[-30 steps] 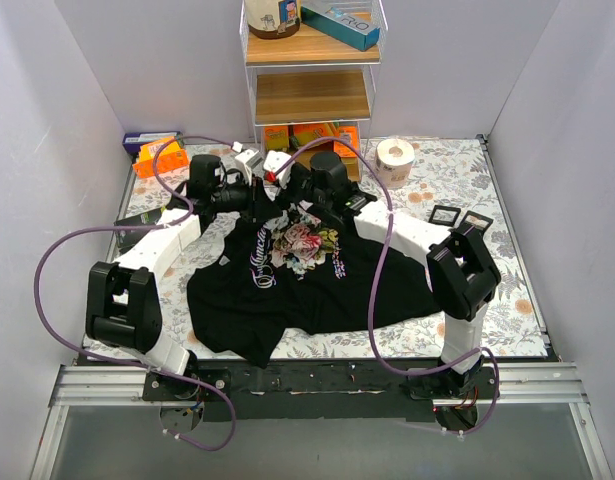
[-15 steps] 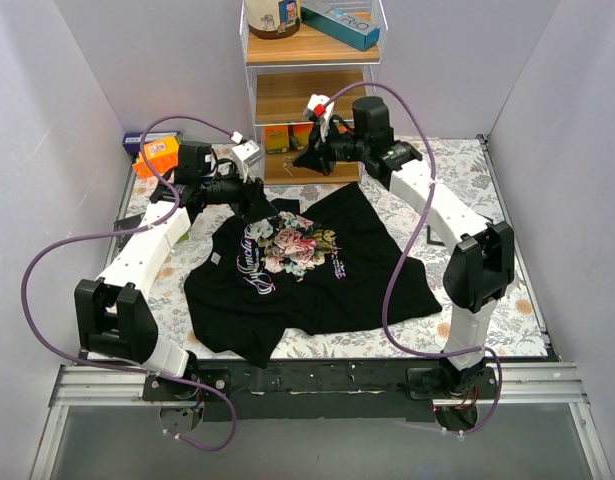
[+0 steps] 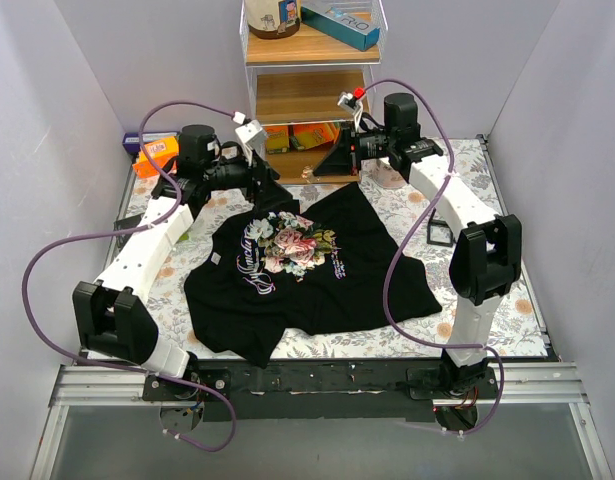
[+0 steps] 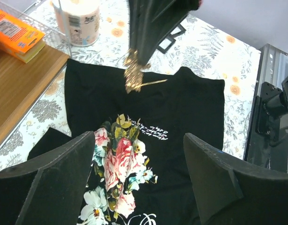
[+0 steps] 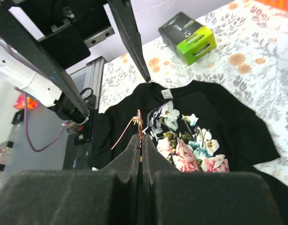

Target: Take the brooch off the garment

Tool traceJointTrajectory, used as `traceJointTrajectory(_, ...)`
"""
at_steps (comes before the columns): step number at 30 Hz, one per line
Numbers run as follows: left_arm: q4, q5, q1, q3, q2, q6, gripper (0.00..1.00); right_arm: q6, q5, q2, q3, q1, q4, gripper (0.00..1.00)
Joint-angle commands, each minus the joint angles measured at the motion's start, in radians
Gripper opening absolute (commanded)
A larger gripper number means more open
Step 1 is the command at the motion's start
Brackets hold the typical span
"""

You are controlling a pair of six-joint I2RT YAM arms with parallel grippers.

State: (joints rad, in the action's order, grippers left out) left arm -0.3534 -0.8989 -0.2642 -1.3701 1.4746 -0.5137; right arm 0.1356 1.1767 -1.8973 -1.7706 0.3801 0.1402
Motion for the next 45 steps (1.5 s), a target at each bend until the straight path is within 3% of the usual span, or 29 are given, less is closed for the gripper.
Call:
traceJointTrajectory(1, -0.079, 0.000, -0.062, -0.078, 0.012, 0.047, 0.75, 0.179, 0.098, 0.006, 0.042, 0.011, -0.163, 0.01)
traceJointTrajectory(8, -0.021, 0.012, -0.093, -0.092, 0.062, 0.006, 0.74, 0.214, 0.087, 0.078, 0.138, 0.011, -0.198, 0.01)
traceJointTrajectory(15, -0.010, -0.031, -0.116, -0.129, 0.107, -0.002, 0.57, 0.206, 0.083, 0.112, 0.177, 0.009, -0.195, 0.01)
traceJointTrajectory(22, -0.056, -0.064, -0.115, -0.159, 0.110, 0.029, 0.52, 0.193, 0.083, 0.125, 0.197, 0.009, -0.172, 0.01)
traceJointTrajectory(26, -0.128, -0.104, -0.115, -0.214, 0.138, 0.049, 0.51, 0.193, 0.089, 0.133, 0.220, 0.009, -0.172, 0.01)
traceJointTrajectory(31, -0.183, -0.084, -0.116, -0.230, 0.122, 0.109, 0.58, 0.187, 0.092, 0.142, 0.240, 0.005, -0.169, 0.01)
traceJointTrajectory(34, -0.205, -0.075, -0.124, -0.218, 0.119, 0.145, 0.51, 0.187, 0.092, 0.149, 0.249, 0.006, -0.172, 0.01)
traceJointTrajectory(40, -0.205, -0.071, -0.135, -0.204, 0.138, 0.156, 0.48, 0.194, 0.095, 0.149, 0.241, 0.006, -0.177, 0.01)
traceJointTrajectory(45, -0.220, -0.089, -0.144, -0.222, 0.158, 0.181, 0.34, 0.200, 0.087, 0.150, 0.240, 0.005, -0.179, 0.01)
